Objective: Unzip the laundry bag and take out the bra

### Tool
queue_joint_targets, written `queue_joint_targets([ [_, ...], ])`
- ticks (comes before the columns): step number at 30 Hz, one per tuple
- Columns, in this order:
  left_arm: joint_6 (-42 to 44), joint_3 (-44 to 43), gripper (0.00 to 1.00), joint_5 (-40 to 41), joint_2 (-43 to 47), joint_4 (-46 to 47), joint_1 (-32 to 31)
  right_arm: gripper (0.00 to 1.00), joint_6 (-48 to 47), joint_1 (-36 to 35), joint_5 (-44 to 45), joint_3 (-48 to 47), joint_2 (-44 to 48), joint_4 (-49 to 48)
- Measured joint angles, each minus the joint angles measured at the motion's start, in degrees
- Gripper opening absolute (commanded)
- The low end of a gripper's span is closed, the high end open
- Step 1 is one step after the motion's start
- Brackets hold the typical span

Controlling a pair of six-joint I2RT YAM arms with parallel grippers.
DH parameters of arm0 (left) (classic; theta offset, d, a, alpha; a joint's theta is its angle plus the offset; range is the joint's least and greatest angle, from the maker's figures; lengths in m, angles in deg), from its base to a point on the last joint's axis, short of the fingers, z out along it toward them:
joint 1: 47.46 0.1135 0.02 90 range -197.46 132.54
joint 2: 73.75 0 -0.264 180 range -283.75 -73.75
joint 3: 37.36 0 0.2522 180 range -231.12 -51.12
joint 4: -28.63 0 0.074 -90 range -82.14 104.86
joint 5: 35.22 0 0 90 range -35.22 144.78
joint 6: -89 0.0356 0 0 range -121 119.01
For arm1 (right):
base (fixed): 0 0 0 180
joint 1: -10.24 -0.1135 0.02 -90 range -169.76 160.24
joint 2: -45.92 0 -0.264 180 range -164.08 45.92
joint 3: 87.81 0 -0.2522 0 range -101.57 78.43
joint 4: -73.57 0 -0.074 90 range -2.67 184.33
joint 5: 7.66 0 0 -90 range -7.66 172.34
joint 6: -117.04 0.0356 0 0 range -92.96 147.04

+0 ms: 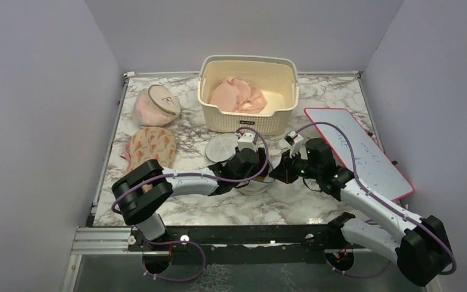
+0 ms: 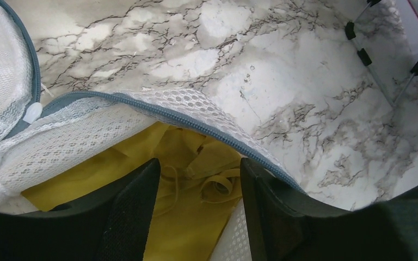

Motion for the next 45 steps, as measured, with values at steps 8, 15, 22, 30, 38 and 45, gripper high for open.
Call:
queue_joint_targets([
  [8,-0.7,0.0,0.65,0.0,-3.4,0.1,0.0,0.01,0.0,0.0,0.1,0.0,0.0,0.0],
  [15,-1.7,-2.3,0.75,0.4,-9.6,1.3,0.4,0.01,-0.2,0.5,1.3,0.0,0.1,0.2],
  [22,-3.3,-2.8,0.24,1.8,-11.2,3.0,0.5,0.01,-0.4,0.3,2.1,0.0,-0.2,0.0],
  [30,-2.6,0.3,0.0,1.8,-6.5,0.9,0.4,0.01,-0.3,0.0,2.1,-0.1,-3.8,0.0],
  [38,-0.2,4.0,0.0,1.7,4.3,0.4,0.4,0.01,-0.1,0.0,3.8,-0.8,-5.3,0.5],
  [45,1.2,7.5,0.0,0.7,10.7,0.5,0.4,0.01,0.1,0.0,4.9,-0.9,-5.2,0.5],
])
